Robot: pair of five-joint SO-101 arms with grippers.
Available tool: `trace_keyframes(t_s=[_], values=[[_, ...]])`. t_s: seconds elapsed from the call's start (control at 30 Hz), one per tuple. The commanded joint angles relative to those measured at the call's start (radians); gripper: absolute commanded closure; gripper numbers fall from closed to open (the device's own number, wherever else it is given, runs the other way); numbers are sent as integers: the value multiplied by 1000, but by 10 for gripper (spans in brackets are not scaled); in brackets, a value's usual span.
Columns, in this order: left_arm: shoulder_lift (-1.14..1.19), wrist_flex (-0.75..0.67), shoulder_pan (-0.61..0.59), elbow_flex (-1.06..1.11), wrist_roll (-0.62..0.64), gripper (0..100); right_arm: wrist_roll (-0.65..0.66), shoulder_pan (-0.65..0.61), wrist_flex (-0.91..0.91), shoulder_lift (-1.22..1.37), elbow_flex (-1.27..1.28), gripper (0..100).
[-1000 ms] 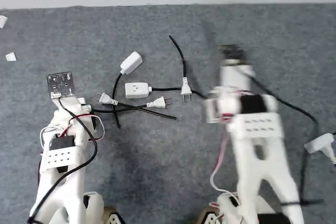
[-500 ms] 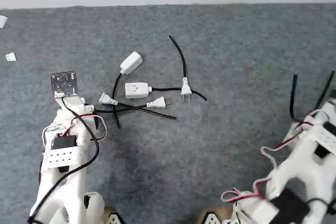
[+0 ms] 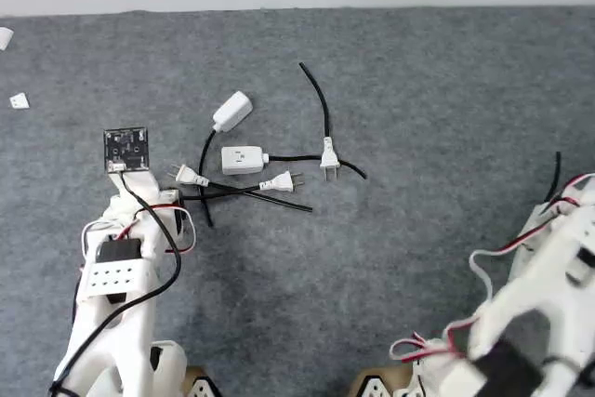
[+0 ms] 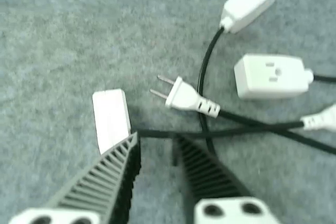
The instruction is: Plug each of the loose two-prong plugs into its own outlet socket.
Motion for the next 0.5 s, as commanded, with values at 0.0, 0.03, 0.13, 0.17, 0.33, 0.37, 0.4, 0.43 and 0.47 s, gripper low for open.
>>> trace_keyframes(t_s=[0.0,0.03,0.13,0.17,0.33,0.37,0.4,0.43,0.47], values=[[-17,81,9,-82,-17,852,-58,-56,124,-231,-57,830],[-17,80,11,-82,-18,852,-71,-90,151,-278,-41,849],[-15,84,29,-82,-20,853,-86,-248,179,-407,54,903],[-15,86,41,-82,-21,863,-91,-315,171,-435,97,914],[89,86,94,-128,-123,980,-89,-610,-99,-475,345,956],[132,87,100,-153,-133,990,-94,-650,-185,-475,411,959],[178,87,101,-179,-133,987,-112,-685,-265,-475,476,960],[230,87,101,-211,-133,987,-130,-719,-340,-475,532,957],[281,92,103,-246,-133,987,-140,-742,-400,-475,583,955]])
